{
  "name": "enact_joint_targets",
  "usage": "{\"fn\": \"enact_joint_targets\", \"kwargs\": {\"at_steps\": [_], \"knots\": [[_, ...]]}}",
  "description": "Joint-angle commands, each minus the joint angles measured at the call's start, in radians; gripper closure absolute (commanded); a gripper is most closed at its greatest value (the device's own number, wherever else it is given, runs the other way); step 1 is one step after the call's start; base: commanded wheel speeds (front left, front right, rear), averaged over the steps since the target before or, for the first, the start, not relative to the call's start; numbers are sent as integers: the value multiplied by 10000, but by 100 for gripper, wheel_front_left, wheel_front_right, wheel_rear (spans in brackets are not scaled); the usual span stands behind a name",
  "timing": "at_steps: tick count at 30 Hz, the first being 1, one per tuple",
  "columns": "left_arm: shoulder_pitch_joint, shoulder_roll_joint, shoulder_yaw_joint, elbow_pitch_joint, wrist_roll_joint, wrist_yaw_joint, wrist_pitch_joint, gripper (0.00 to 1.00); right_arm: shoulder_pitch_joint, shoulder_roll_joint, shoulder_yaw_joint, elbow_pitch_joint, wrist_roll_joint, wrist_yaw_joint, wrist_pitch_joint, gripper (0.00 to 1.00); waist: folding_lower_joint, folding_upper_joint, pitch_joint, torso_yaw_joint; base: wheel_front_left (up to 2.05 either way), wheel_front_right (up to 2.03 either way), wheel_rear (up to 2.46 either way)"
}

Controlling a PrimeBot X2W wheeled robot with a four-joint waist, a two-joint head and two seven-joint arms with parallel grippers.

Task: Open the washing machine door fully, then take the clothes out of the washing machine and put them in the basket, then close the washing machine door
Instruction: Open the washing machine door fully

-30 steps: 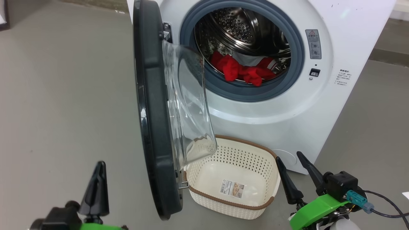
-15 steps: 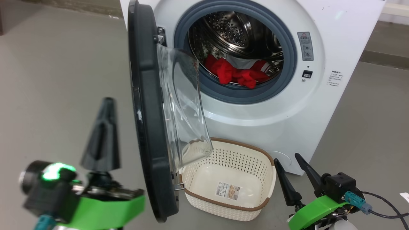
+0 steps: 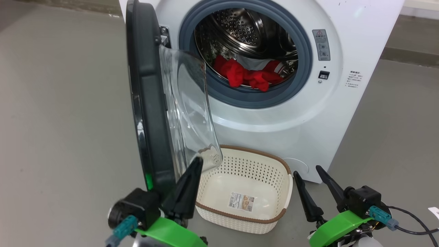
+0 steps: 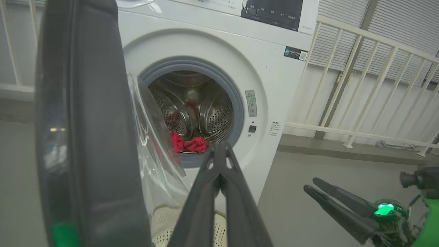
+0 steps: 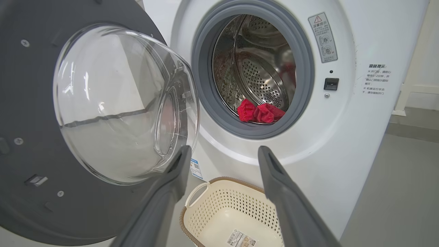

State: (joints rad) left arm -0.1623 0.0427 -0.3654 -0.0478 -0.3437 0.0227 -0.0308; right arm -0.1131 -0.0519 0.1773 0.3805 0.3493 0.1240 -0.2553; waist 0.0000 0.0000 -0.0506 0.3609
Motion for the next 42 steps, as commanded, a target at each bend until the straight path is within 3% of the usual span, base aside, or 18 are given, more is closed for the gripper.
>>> {"fn": "enact_joint_targets", "kwargs": {"at_steps": [1, 10, 31, 42], "knots": [[-179, 78, 257, 41, -161, 139, -35, 100, -250, 16, 211, -225, -92, 67, -64, 0, 0, 0, 41, -30, 0, 0, 0], [-219, 179, 606, 1274, -331, 585, -427, 100, -172, 16, 97, -187, -138, 67, -65, 0, 0, 0, 72, -10, 0, 0, 0], [366, 1080, 2176, 963, -555, 1813, -405, 100, -61, 16, -99, -194, -161, 67, -65, 0, 0, 0, 162, 663, 0, 0, 0], [205, 1803, 3318, 1527, -860, 2082, -740, 100, -78, 16, -184, -160, -424, 67, -65, 0, 0, 0, 379, 898, 0, 0, 0]]}}
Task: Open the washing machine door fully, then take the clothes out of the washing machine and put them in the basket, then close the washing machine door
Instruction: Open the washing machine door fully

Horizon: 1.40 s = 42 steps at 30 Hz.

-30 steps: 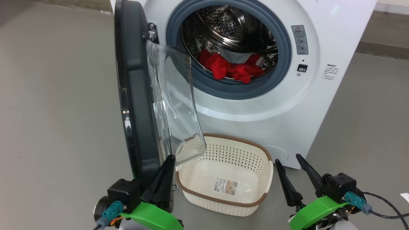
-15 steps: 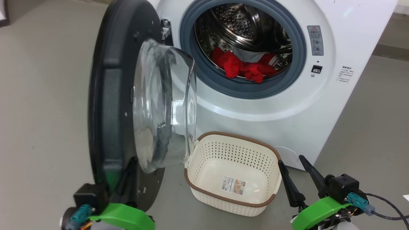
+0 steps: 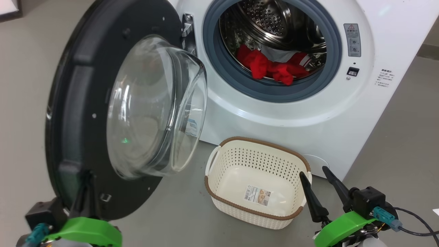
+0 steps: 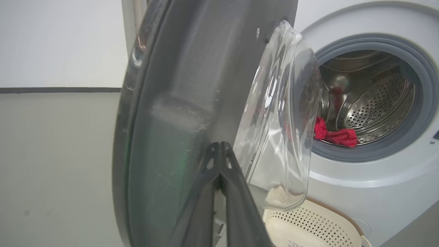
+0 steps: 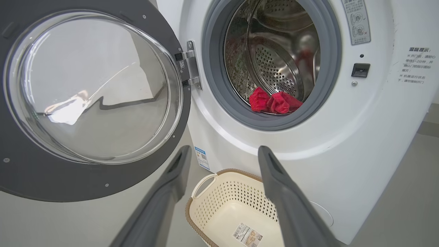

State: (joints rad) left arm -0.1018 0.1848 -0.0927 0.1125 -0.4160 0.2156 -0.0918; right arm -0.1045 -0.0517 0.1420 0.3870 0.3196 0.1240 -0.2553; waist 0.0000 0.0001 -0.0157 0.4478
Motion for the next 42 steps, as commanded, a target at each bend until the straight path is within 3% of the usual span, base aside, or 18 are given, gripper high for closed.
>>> {"fn": "enact_joint_targets", "kwargs": {"at_steps": [1, 24, 35, 42], "knots": [[-458, 407, 672, 49, -199, 145, -171, 100, -165, 14, 142, -215, -182, 67, -65, 0, 0, -1, 44, 45, 0, 0, 0], [-2356, 1570, 1562, 3430, -639, -259, -941, 100, -164, 15, 155, -59, -641, 67, -65, 0, 0, -1, 131, -279, 0, 0, 0], [-3171, 1796, 1823, 5028, -955, -581, -1308, 100, -144, 15, 272, 100, -596, 67, -65, 0, 0, -1, 45, -489, 0, 0, 0], [-3233, 1747, 1808, 5153, -973, -728, -1500, 100, -143, 15, 263, 109, -530, 67, -65, 0, 0, -1, -32, -616, 0, 0, 0]]}}
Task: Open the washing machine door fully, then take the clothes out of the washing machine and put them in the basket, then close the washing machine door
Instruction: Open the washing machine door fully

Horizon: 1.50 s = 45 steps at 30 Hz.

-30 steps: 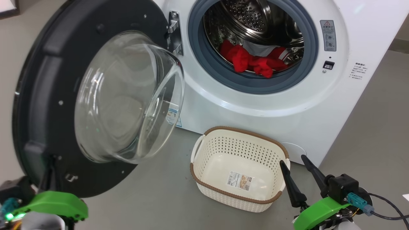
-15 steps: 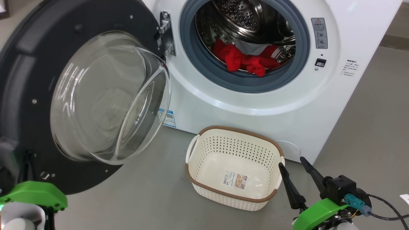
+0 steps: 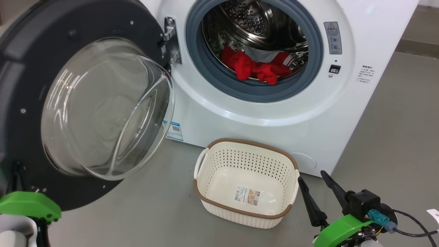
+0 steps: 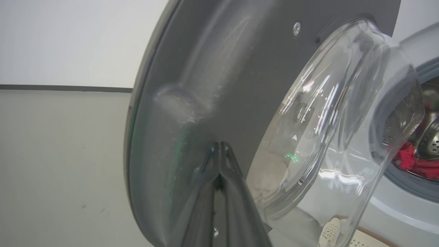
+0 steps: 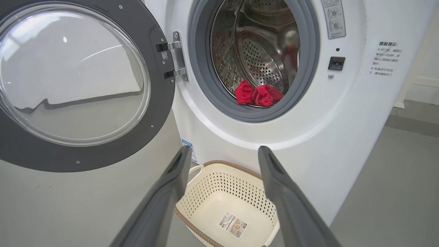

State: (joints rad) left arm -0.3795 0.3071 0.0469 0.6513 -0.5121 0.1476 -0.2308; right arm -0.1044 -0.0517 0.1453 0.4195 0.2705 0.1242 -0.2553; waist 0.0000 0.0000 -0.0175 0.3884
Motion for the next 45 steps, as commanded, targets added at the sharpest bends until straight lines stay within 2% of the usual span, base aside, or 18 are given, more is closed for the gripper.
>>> {"fn": "enact_joint_targets", "kwargs": {"at_steps": [1, 5, 6, 7, 8, 9, 10, 11, 15, 23, 38, 45], "knots": [[-408, 497, 407, -321, -26, -83, -128, 100, -149, 15, 214, -224, -14, 65, -65, 0, 0, 0, -23, -44, 0, 0, 0], [-64, 328, 373, -1043, -5, -105, -197, 100, -147, 15, 84, -287, 66, 65, -65, 0, 0, 0, -104, -165, 0, 0, 0], [52, 289, 364, -1311, 18, -79, -209, 90, -153, 15, 65, -311, 73, 65, -65, 0, 0, 0, -133, -211, 0, 0, 0], [177, 261, 347, -1598, 56, -31, -217, 79, -156, 15, 42, -347, 78, 65, -65, 0, 0, 0, -168, -263, 0, 0, 0], [308, 231, 337, -1913, 78, 24, -220, 58, -158, 15, 21, -385, 84, 65, -65, 0, 0, 0, -198, -325, 0, 0, 0], [447, 198, 318, -2239, 84, 75, -180, 35, -160, 15, -3, -426, 95, 65, -65, 0, 0, 0, -233, -395, 0, 0, 0], [597, 182, 283, -2579, 97, 114, -105, 6, -160, 15, -26, -462, 99, 65, -65, 0, 0, 0, -264, -472, 0, 0, 0], [746, 160, 231, -2947, 102, 125, -11, 0, -160, 15, -47, -496, 88, 65, -65, 0, 0, 0, -297, -558, 0, 0, 0], [1341, 105, 44, -4525, 69, 46, 231, 0, -142, 15, -172, -680, 62, 65, -65, 0, 0, 0, -388, -954, 0, 0, 0], [2127, 21, -230, -6235, -29, -348, 143, 0, -176, 15, -476, -1076, -82, 65, -65, 0, 0, 0, -323, -1766, 0, 0, 0], [3374, -277, -1032, -6165, 412, -568, -100, 0, -210, 15, -1077, -1678, -293, 65, -65, 0, 0, 0, -167, -3587, 0, 0, 0], [3838, -404, -1107, -5892, 662, -701, -252, 0, -91, 15, -1198, -1921, -288, 65, -65, 0, 0, 0, -264, -4130, 0, 0, 0]]}}
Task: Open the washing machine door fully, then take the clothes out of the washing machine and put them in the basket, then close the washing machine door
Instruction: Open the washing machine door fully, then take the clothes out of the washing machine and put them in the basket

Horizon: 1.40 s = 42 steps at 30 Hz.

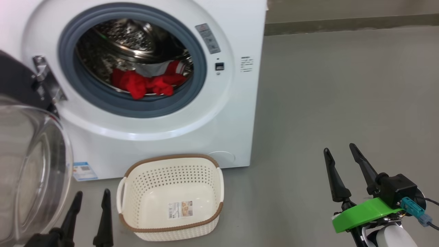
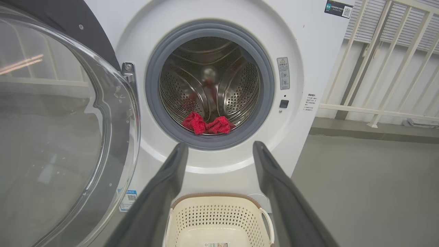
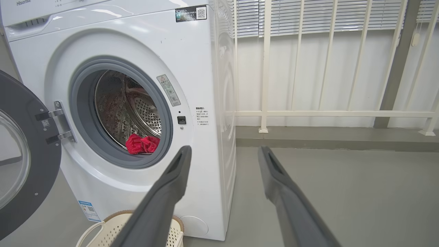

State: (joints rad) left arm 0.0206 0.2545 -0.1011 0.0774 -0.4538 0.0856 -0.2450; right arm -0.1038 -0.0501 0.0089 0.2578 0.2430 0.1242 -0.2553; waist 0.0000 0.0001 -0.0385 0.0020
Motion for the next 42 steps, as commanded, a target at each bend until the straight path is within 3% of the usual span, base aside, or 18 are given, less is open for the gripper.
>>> {"fn": "enact_joint_targets", "kwargs": {"at_steps": [1, 23, 34, 42], "knots": [[-94, 117, 390, -106, 120, -101, -123, 0, -81, -1, 157, -328, -14, 65, -65, 0, 0, -1, -71, -333, 0, 0, 0], [921, -819, 1450, 335, 1277, -762, -167, 0, 539, -33, 59, -316, -138, 65, -65, 0, 0, -1, -413, -577, 0, 0, 0], [996, -1398, 2267, -204, 1588, -1170, -167, 0, 545, -91, 165, -230, -151, 65, -65, 0, 0, -1, -463, -601, 0, 0, 0], [977, -1519, 2464, -5, 2169, -1106, -168, 0, 520, -91, 178, -197, -116, 65, -65, 0, 0, -1, -416, -580, 10, -10, 0]]}}
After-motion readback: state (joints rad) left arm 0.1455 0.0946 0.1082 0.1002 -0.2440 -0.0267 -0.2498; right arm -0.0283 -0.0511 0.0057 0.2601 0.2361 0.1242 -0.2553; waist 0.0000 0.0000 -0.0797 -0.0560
